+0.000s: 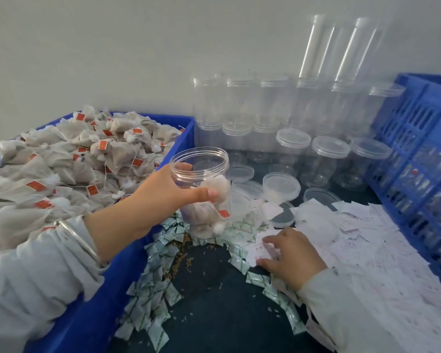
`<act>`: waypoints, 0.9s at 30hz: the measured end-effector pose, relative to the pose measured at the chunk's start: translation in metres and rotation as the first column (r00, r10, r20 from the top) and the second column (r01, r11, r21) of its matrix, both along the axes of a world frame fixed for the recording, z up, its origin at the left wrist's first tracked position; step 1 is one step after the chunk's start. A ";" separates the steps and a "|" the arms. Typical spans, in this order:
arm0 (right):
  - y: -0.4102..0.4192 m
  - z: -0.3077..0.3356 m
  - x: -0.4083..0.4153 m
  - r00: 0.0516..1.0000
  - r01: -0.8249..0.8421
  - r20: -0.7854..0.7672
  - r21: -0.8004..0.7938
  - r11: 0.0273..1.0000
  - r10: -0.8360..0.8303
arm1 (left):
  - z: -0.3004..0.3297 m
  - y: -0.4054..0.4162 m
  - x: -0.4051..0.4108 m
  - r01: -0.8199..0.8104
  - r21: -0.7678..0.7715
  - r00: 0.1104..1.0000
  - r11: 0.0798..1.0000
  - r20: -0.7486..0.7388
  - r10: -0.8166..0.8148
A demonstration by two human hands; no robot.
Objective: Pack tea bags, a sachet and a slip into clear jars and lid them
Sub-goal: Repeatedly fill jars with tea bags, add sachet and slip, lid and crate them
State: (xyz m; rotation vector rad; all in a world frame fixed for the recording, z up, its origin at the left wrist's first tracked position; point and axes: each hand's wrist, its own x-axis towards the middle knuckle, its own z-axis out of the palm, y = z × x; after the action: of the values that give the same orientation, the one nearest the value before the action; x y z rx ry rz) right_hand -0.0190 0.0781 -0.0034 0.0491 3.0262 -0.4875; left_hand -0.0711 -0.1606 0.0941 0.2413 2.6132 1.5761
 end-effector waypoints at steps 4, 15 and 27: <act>-0.017 -0.011 0.001 0.997 -0.014 -0.081 0.000 1.000 0.014 | 0.001 0.000 0.001 0.031 0.005 1.000 0.999 0.003 -0.031; -0.024 -0.009 -0.001 0.928 0.041 -0.352 -0.228 0.973 -0.121 | -0.001 0.001 0.001 0.068 -0.012 0.998 0.998 0.020 -0.067; -0.027 0.082 0.013 0.558 -0.189 -0.772 -0.476 0.859 -0.305 | -0.002 0.003 0.010 0.301 -0.298 0.951 0.906 0.026 -0.308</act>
State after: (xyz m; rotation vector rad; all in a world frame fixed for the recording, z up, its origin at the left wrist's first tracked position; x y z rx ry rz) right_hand -0.0059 0.0514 0.0789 -0.1657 3.6070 -1.7989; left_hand -0.0609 -0.1574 0.0925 0.6110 2.6220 1.0685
